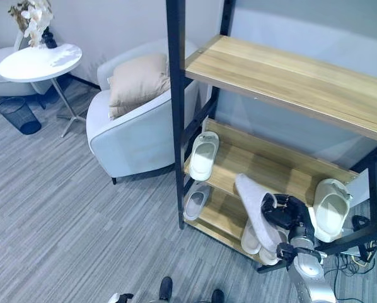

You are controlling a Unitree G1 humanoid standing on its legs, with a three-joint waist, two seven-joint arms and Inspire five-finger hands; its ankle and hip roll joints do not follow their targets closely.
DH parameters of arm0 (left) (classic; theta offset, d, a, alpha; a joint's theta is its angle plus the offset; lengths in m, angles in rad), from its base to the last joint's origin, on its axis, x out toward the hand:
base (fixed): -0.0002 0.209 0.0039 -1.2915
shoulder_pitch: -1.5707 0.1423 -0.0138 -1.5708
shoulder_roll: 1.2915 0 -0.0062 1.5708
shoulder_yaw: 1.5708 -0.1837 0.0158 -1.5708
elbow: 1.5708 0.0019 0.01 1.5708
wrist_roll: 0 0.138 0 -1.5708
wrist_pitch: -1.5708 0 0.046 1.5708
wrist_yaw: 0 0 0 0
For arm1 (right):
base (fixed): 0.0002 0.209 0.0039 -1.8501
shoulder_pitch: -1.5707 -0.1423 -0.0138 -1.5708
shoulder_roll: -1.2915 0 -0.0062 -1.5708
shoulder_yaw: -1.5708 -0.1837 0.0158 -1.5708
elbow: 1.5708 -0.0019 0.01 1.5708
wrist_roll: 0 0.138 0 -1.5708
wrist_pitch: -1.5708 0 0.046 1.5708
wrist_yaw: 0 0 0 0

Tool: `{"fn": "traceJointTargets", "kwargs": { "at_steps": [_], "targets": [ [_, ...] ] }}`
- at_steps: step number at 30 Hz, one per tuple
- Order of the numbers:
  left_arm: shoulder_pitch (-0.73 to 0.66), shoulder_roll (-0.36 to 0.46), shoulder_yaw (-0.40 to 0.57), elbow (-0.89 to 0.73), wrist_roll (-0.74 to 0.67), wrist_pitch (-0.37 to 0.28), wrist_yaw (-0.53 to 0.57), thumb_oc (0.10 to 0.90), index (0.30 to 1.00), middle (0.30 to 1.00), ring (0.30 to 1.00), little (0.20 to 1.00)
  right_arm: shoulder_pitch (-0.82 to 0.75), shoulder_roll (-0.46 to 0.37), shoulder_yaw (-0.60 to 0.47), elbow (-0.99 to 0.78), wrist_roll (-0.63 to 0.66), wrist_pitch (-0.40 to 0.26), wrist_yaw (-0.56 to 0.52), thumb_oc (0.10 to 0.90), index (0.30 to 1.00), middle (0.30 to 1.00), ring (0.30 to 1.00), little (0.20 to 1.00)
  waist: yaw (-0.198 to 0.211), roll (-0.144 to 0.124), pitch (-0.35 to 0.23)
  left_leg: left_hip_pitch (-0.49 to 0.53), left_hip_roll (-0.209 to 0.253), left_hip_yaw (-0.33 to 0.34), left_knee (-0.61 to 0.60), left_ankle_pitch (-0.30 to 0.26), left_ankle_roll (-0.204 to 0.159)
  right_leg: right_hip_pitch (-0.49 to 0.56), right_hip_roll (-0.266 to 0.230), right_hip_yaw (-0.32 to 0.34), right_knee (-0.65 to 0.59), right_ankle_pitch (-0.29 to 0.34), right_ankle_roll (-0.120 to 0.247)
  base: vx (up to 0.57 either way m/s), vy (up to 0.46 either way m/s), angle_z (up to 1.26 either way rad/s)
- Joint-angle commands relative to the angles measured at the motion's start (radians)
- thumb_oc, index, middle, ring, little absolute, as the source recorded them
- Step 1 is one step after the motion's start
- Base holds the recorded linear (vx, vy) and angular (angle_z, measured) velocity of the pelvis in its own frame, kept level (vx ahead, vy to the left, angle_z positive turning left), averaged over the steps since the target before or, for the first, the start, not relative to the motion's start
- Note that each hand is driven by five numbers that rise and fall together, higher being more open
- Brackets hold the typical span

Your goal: Arrange the slippers neatly on the shoe rack.

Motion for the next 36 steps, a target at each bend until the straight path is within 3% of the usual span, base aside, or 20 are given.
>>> {"fn": "traceJointTargets", "kwargs": {
  "at_steps": [1,5,8,16,20,21,23,25,27,28,30,31,33,34,36],
  "targets": [
    [-0.071,-0.050,-0.014,0.053,-0.006,-0.035,-0.043,0.800,0.900,0.900,0.900,0.900,-0.064,-0.064,-0.033,-0.188,0.027,-0.157,0.084,0.400,0.300,0.300,0.300,0.300,0.000,-0.017,-0.025,0.060,-0.002,0.034,0.009,-0.170,0.000,0.018,0.003,0.016,0.014,-0.156,0.020,-0.07,-0.055,-0.01],
    [-0.077,-0.049,0.011,0.062,-0.012,-0.041,-0.060,0.800,0.900,0.900,0.900,0.900,-0.005,-0.090,-0.004,-0.226,0.028,-0.145,0.165,0.400,0.300,0.300,0.300,0.300,-0.011,-0.022,-0.021,0.057,0.009,0.045,0.009,-0.164,-0.007,0.013,0.009,0.021,0.014,-0.155,0.019,-0.05,-0.050,-0.05],
    [-0.078,-0.046,0.016,0.059,-0.022,-0.050,-0.066,0.800,0.900,0.900,0.900,0.900,0.035,-0.075,0.016,-0.200,0.105,-0.144,0.217,0.400,0.300,0.300,0.300,0.300,-0.019,-0.021,-0.019,0.058,0.015,0.050,0.009,-0.162,-0.008,0.011,0.012,0.027,0.014,-0.152,0.019,-0.01,-0.030,-0.10],
    [-0.087,-0.029,0.002,0.037,-0.034,-0.060,-0.068,0.800,0.900,0.900,0.900,0.900,0.042,-0.082,0.091,-0.114,0.098,-0.111,0.251,0.400,0.300,0.300,0.300,0.300,-0.022,-0.019,-0.005,0.067,0.020,0.056,0.009,-0.163,-0.009,0.015,0.017,0.036,0.014,-0.151,0.019,0.01,-0.015,-0.05],
    [-0.106,-0.015,-0.013,0.018,-0.031,-0.065,-0.062,0.800,0.900,0.900,0.900,0.900,0.021,-0.090,0.119,-0.074,0.077,-0.101,0.250,0.400,0.300,0.300,0.300,0.300,-0.026,-0.023,0.029,0.050,0.030,0.056,0.009,-0.159,-0.013,-0.001,0.018,0.031,0.014,-0.145,0.020,-0.03,-0.003,0.00],
    [-0.131,-0.006,-0.036,-0.008,-0.040,-0.070,-0.051,0.800,0.900,0.900,0.900,0.900,-0.007,-0.096,0.126,-0.058,0.088,-0.101,0.238,0.400,0.300,0.300,0.300,0.300,-0.031,-0.041,0.095,-0.031,0.039,0.071,0.102,-0.167,-0.018,-0.033,0.002,0.032,0.031,-0.136,0.016,-0.11,-0.012,-0.01],
    [-0.143,-0.004,-0.046,-0.029,-0.052,-0.076,-0.047,0.800,0.900,0.900,0.900,0.900,-0.027,-0.095,0.132,-0.036,0.091,-0.101,0.226,0.400,0.300,0.300,0.300,0.300,-0.033,-0.044,0.122,-0.081,0.032,0.076,0.166,-0.183,-0.018,-0.072,-0.005,0.030,0.072,-0.144,0.010,-0.17,0.018,0.04],
    [-0.170,0.007,-0.069,-0.061,-0.082,-0.087,-0.033,0.800,0.900,0.900,0.900,0.900,-0.086,-0.101,0.150,-0.011,0.085,-0.107,0.205,0.400,0.300,0.300,0.300,0.300,-0.033,-0.042,0.165,-0.180,0.026,0.081,0.243,-0.201,-0.014,-0.189,-0.014,0.022,0.190,-0.171,0.001,-0.22,0.066,-0.04],
    [-0.176,0.018,-0.084,-0.083,-0.101,-0.094,-0.040,0.800,0.900,0.900,0.900,0.900,-0.134,-0.101,0.160,0.026,0.091,-0.105,0.187,0.400,0.300,0.300,0.300,0.300,-0.034,-0.034,0.176,-0.270,0.022,0.082,0.330,-0.226,-0.004,-0.303,-0.033,0.017,0.329,-0.203,-0.003,-0.14,0.136,-0.11],
    [-0.172,0.023,-0.097,-0.078,-0.102,-0.096,-0.037,0.800,0.900,0.900,0.900,0.900,-0.160,-0.088,0.155,0.051,0.110,-0.110,0.167,0.400,0.300,0.300,0.300,0.300,-0.031,-0.025,0.189,-0.348,0.025,0.090,0.424,-0.258,0.009,-0.397,-0.053,0.025,0.462,-0.238,-0.004,-0.07,0.140,-0.08],
    [-0.176,0.022,-0.097,-0.070,-0.111,-0.094,-0.035,0.800,0.900,0.900,0.900,0.900,-0.186,-0.077,0.152,0.062,0.119,-0.112,0.147,0.400,0.300,0.300,0.300,0.300,-0.028,-0.025,0.195,-0.382,0.025,0.092,0.462,-0.273,0.015,-0.433,-0.054,0.036,0.502,-0.256,-0.007,-0.04,0.112,-0.06],
    [-0.190,0.028,-0.080,-0.048,-0.145,-0.087,-0.020,0.800,0.900,0.900,0.900,0.900,-0.244,-0.069,0.150,0.090,0.120,-0.123,0.098,0.400,0.300,0.300,0.300,0.300,-0.022,-0.023,0.223,-0.450,0.031,0.104,0.545,-0.306,0.027,-0.517,-0.061,0.054,0.602,-0.284,-0.014,-0.07,0.110,-0.03],
    [-0.207,0.031,-0.071,-0.041,-0.160,-0.088,-0.008,0.800,0.900,0.900,0.900,0.900,-0.283,-0.069,0.137,0.074,0.105,-0.137,0.072,0.400,0.300,0.300,0.300,0.300,-0.015,-0.025,0.239,-0.548,0.037,0.104,0.640,-0.329,0.037,-0.605,-0.068,0.064,0.673,-0.306,-0.022,-0.05,0.065,-0.15],
    [-0.213,0.034,-0.068,-0.043,-0.162,-0.091,-0.002,0.800,0.900,0.900,0.900,0.900,-0.300,-0.069,0.133,0.070,0.099,-0.144,0.061,0.400,0.300,0.300,0.300,0.300,-0.013,-0.022,0.242,-0.585,0.041,0.110,0.702,-0.374,0.038,-0.650,-0.071,0.078,0.737,-0.335,-0.015,0.02,0.027,-0.18],
    [-0.215,0.038,-0.074,-0.047,-0.163,-0.096,0.002,0.800,0.900,0.900,0.900,0.900,-0.328,-0.072,0.131,0.066,0.094,-0.150,0.047,0.400,0.300,0.300,0.300,0.300,-0.009,-0.019,0.240,-0.629,0.043,0.105,0.744,-0.390,0.043,-0.695,-0.071,0.082,0.775,-0.351,-0.019,0.02,0.029,-0.12]
  ]
}}
